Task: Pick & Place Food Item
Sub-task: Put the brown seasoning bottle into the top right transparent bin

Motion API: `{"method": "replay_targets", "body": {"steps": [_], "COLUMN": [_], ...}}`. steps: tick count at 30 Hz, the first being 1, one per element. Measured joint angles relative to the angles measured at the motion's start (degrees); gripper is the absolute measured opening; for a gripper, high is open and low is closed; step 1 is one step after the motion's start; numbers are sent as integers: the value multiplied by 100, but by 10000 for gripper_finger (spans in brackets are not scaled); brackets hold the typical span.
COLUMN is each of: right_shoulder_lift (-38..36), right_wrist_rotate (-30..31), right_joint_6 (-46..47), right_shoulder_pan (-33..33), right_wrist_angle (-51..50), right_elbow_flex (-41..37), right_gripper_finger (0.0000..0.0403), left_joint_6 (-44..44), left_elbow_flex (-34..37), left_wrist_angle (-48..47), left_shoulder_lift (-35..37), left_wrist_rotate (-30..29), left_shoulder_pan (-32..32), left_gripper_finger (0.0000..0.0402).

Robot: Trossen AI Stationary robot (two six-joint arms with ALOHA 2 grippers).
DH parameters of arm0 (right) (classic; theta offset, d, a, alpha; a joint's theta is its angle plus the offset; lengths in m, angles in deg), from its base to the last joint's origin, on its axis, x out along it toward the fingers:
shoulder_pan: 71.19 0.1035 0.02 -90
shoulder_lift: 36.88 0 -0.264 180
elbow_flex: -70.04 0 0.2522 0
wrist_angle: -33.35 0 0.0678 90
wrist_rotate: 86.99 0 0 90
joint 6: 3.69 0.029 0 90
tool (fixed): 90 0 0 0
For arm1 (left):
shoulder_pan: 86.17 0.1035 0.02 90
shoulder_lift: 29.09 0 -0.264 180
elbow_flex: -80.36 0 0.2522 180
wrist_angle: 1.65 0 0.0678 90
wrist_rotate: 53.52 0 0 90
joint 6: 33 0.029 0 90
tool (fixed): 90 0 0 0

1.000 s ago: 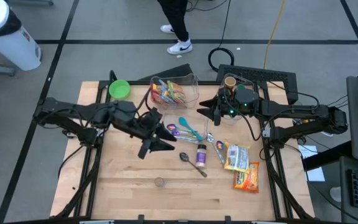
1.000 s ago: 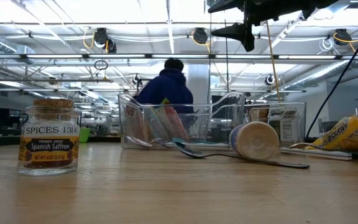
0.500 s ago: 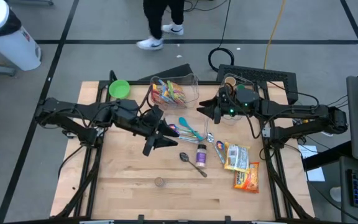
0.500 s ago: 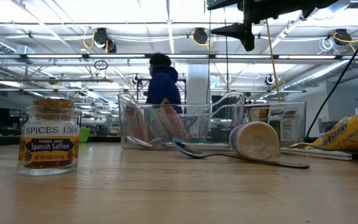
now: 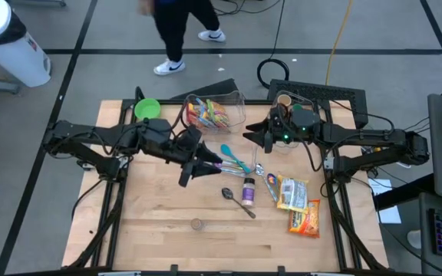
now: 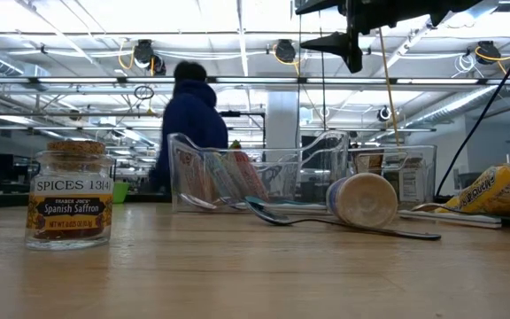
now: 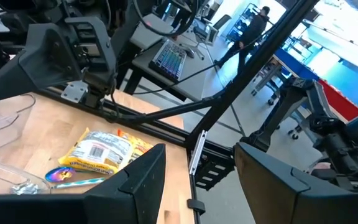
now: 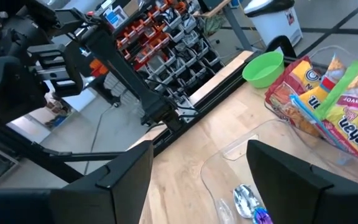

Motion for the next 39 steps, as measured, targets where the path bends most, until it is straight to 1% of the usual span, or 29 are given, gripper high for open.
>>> {"method": "replay_targets", "body": {"steps": [5, 9, 33, 36, 39], "right_shoulder_lift": [0, 0, 0, 0, 0], "right_wrist_rotate": [0, 0, 17, 17, 16], "right_joint_6": [240, 67, -70, -72, -72], "right_shoulder_pan": [0, 0, -13, -13, -13], "right_wrist_angle": [-1, -1, 1, 1, 1], "right_elbow_flex": [0, 0, 0, 0, 0], "right_gripper_finger": [254, 254, 254, 254, 254], "left_joint_6": [2, 2, 21, 129, 290], "left_elbow_flex": [0, 0, 0, 0, 0], "left_wrist_angle": [0, 0, 26, 22, 17], "left_shoulder_lift": [0, 0, 4, 4, 4], "left_wrist_rotate": [2, 2, 6, 87, 371], "left_shoulder_pan": [0, 0, -4, -4, -4], "left_gripper_finger": [200, 200, 200, 200, 200]}}
